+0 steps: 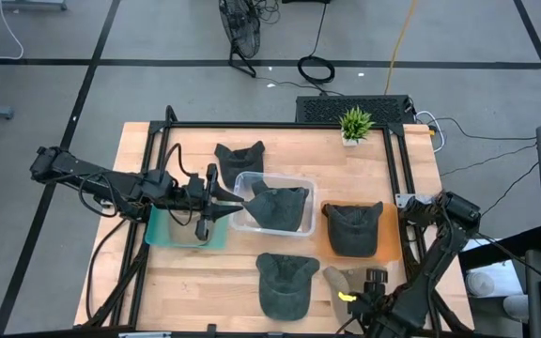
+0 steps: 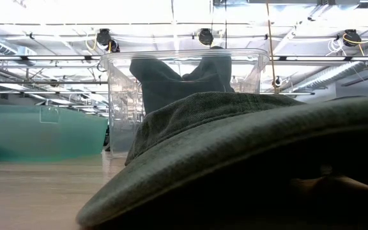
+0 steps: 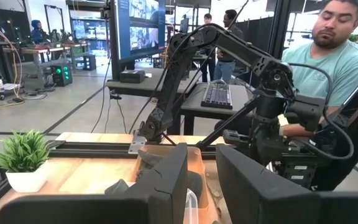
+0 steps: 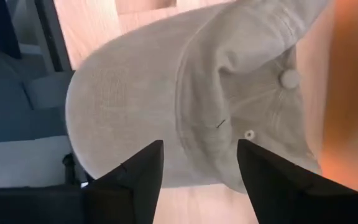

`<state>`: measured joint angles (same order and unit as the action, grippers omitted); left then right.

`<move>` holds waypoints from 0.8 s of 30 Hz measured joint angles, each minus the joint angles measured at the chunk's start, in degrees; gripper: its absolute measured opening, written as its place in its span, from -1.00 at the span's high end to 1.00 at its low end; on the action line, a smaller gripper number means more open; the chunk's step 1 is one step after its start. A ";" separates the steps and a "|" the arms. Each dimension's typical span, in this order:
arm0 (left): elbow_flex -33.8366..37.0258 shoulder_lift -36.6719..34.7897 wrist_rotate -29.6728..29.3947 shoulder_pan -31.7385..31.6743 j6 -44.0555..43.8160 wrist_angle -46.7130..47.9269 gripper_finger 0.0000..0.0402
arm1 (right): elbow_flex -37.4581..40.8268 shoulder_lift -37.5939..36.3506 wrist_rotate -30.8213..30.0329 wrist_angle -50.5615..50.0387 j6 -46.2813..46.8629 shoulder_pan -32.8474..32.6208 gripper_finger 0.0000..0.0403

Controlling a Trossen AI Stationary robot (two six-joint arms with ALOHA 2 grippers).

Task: Pick & Place hat
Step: Put the brown cap into the green bin

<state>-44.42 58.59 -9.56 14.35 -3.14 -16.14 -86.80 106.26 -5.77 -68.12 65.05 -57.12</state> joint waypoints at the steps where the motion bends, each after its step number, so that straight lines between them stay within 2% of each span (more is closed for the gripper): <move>1: 0.00 0.00 0.00 0.00 0.00 -0.02 0.54 | 0.37 -0.02 -0.03 -0.06 -0.27 0.00 0.06; 7: 0.00 0.00 0.00 0.00 -0.04 -0.07 0.54 | 3.49 -0.02 0.15 3.29 -2.50 0.00 0.14; 11: 0.00 0.00 0.02 0.00 -0.07 0.00 0.54 | 6.71 0.00 3.70 8.50 -3.16 0.13 0.20; 15: 0.00 0.00 0.02 0.00 -0.16 0.03 0.54 | 7.32 -0.17 4.38 8.15 -3.43 0.12 0.30; 19: 0.00 0.00 0.02 0.00 -0.17 0.02 0.54 | 7.46 -1.41 4.28 7.67 -5.00 0.32 0.51; 24: 0.00 0.00 0.02 0.00 -0.17 0.02 0.54 | 7.48 -3.70 2.57 7.88 -6.26 0.64 0.94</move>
<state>-44.42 58.59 -9.54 14.35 -3.31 -16.12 -79.32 102.55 -3.20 -60.24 58.79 -56.49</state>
